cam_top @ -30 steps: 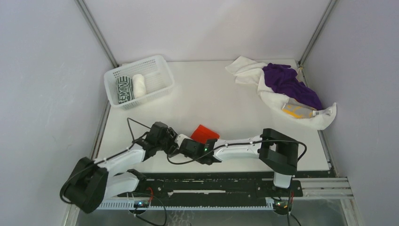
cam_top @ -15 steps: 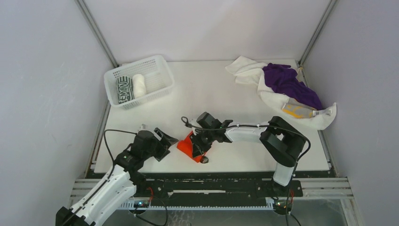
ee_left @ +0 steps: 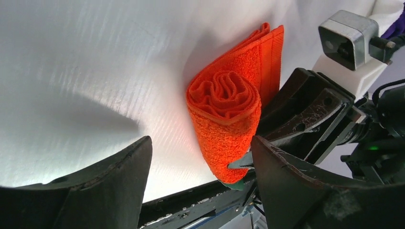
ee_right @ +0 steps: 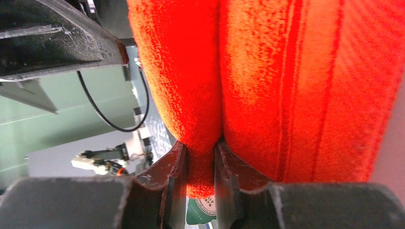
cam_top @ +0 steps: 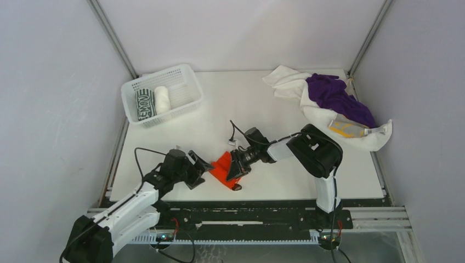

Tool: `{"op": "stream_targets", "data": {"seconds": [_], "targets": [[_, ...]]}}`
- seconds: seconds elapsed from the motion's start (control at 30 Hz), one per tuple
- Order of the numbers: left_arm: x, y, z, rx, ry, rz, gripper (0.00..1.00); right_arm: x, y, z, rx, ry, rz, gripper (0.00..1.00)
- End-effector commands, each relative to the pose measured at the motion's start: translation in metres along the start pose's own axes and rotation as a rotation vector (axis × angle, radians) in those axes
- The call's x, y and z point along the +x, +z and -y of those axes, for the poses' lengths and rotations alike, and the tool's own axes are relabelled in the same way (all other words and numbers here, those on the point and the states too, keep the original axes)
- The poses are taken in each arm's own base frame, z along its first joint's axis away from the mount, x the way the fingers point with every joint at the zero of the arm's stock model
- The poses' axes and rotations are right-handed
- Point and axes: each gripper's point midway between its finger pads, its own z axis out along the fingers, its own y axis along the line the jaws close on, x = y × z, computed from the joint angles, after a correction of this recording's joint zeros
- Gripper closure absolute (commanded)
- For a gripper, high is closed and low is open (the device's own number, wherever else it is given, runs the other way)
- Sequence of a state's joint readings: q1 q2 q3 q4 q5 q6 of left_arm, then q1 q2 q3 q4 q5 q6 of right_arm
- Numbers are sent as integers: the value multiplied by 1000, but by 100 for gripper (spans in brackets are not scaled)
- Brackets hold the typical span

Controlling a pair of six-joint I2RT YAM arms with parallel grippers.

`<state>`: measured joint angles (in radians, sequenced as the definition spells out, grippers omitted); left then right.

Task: Roll the towels
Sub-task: Roll the towel at the center of the board.

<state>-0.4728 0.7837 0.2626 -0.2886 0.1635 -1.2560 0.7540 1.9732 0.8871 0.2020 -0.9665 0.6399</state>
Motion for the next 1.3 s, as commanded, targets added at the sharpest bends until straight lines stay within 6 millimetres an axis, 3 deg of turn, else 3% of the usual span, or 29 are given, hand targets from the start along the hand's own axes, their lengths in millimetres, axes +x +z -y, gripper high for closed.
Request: {"op": "stream_targets", "data": {"seconds": [0.0, 0.2, 0.4, 0.57, 0.77, 1.0, 1.17, 1.27], "targets": [[4, 5, 27, 88, 23, -20, 20, 7, 1, 21, -15, 126, -2, 80], [4, 16, 37, 73, 50, -28, 24, 13, 2, 36, -4, 193, -11, 78], [9, 30, 22, -13, 59, -54, 31, 14, 0, 44, 18, 218, -1, 77], [12, 37, 6, -109, 86, -74, 37, 10, -7, 36, 57, 175, 23, 63], [15, 42, -14, -208, 126, -95, 41, 5, -27, 20, 222, 33, 53, 46], [20, 46, -19, -265, 179, -127, 41, -8, -56, 9, 545, -164, 147, 41], [24, 49, -18, -277, 197, -147, 40, -17, -82, -10, 826, -416, 250, 40], [24, 51, -18, -283, 203, -154, 40, -20, -86, -25, 916, -582, 289, 39]]}}
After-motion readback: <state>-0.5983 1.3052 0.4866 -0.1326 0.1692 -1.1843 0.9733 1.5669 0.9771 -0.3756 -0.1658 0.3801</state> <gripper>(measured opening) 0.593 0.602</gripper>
